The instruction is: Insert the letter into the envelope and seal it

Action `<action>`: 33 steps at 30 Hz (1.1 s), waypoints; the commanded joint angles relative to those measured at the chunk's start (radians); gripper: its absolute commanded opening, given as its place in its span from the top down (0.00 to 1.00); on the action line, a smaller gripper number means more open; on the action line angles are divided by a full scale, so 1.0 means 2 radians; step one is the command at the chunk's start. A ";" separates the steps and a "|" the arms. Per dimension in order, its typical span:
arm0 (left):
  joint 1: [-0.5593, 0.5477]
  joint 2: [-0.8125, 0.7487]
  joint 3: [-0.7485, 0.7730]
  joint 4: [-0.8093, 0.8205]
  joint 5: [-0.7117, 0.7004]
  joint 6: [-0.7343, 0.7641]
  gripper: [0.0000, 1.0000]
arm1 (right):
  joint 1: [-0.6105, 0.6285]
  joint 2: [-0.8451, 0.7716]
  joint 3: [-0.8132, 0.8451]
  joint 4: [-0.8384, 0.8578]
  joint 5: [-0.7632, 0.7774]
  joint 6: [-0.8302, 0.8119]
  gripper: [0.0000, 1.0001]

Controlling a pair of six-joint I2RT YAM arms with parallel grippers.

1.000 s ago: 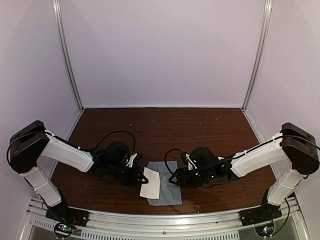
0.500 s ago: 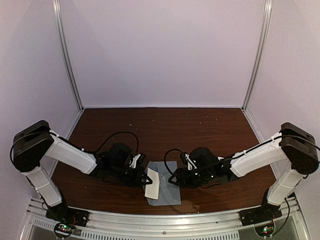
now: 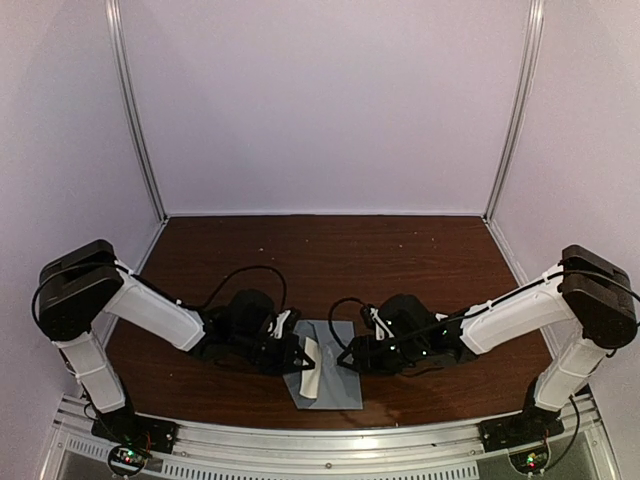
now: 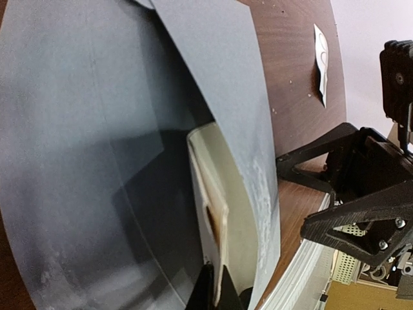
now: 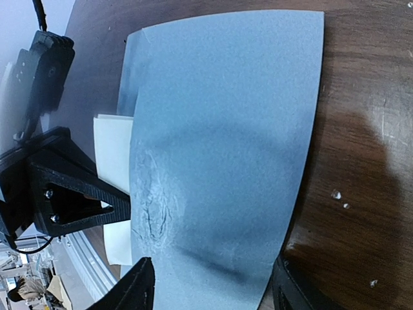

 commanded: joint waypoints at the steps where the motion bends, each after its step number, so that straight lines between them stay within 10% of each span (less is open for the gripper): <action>1: -0.005 0.002 0.034 -0.036 -0.033 0.034 1.00 | 0.007 -0.003 -0.007 -0.017 0.012 0.007 0.38; 19: -0.005 -0.058 0.043 -0.166 -0.078 0.094 0.61 | 0.007 -0.016 -0.006 -0.036 0.028 0.004 0.38; 33: -0.008 -0.051 0.023 -0.134 -0.066 0.067 1.00 | 0.007 -0.007 -0.005 -0.031 0.022 0.005 0.45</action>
